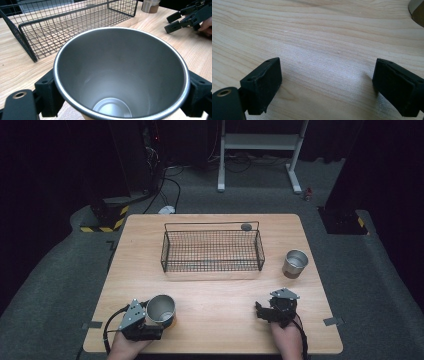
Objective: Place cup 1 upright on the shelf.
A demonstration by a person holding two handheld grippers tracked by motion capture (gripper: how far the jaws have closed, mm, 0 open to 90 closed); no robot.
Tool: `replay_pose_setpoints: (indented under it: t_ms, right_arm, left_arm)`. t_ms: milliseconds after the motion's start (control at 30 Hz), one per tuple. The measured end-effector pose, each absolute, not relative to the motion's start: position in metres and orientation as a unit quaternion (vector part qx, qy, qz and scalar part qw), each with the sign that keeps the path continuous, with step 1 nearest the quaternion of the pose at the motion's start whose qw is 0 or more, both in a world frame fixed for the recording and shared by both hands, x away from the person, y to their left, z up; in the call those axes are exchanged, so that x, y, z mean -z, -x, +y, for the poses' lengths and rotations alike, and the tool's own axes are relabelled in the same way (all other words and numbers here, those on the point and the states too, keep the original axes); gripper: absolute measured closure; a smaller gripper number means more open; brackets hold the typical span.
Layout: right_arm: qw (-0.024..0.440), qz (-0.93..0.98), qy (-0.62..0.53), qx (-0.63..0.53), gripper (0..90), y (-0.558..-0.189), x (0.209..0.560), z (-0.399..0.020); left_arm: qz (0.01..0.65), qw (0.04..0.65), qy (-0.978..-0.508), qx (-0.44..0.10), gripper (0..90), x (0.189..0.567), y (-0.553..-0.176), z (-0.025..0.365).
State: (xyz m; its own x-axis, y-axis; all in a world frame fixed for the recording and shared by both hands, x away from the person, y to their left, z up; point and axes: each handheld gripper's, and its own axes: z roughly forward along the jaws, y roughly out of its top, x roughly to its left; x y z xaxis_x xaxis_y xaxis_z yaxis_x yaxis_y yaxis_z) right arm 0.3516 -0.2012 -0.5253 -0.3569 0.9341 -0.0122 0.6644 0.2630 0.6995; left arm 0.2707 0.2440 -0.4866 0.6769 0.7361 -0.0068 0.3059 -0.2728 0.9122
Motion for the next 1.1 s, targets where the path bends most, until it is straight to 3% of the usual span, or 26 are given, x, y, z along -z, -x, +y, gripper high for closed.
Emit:
replay_pose_setpoints:
  t_ms: [1100]
  right_arm:
    - [0.218,0.764,-0.523,-0.307,8.9,-0.352,0.525,-0.201]
  left_arm:
    - [0.347,0.528,-0.740,-0.229,13.4,0.479,-0.268,0.254]
